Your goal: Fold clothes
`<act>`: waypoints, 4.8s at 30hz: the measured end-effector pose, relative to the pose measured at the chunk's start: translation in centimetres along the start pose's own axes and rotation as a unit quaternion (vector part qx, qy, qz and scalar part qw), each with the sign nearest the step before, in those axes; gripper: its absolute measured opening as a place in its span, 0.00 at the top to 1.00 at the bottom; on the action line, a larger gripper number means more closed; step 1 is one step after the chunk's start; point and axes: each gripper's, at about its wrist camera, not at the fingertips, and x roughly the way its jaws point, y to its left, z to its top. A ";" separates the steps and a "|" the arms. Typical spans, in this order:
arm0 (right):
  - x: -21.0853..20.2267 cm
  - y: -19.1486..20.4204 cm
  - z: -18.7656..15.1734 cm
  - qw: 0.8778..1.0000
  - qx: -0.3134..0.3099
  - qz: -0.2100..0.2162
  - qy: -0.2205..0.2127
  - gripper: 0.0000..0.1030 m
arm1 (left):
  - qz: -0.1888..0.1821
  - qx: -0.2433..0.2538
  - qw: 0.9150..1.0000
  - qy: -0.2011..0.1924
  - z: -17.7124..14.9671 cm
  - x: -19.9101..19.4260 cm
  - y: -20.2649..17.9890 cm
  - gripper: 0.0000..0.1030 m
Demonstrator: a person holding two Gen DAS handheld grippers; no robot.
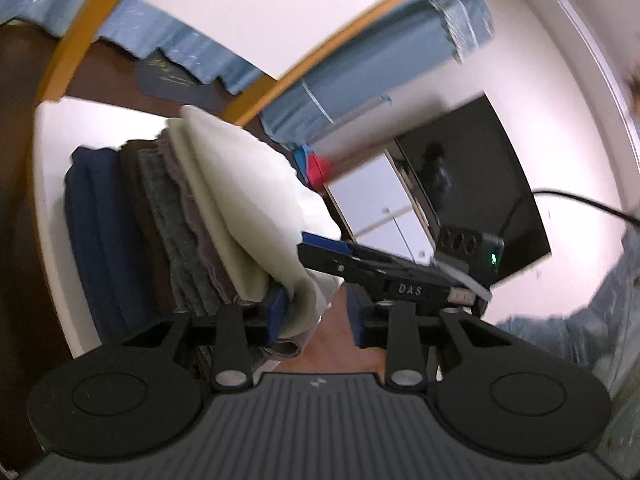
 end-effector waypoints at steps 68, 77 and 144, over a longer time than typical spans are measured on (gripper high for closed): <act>-4.7 -7.1 3.3 0.999 -0.014 -0.029 -0.021 0.65 | 0.358 0.015 0.934 -0.006 -0.5 3.8 -9.7 0.65; -4.7 -8.7 3.9 0.995 -0.008 -0.092 -0.020 0.64 | 0.331 0.088 0.937 -0.069 4.2 2.9 -11.0 0.66; -48.9 15.8 -9.2 0.990 -0.044 -0.050 -0.127 0.01 | 0.607 -0.018 0.773 -0.184 -20.9 -4.0 -52.0 0.07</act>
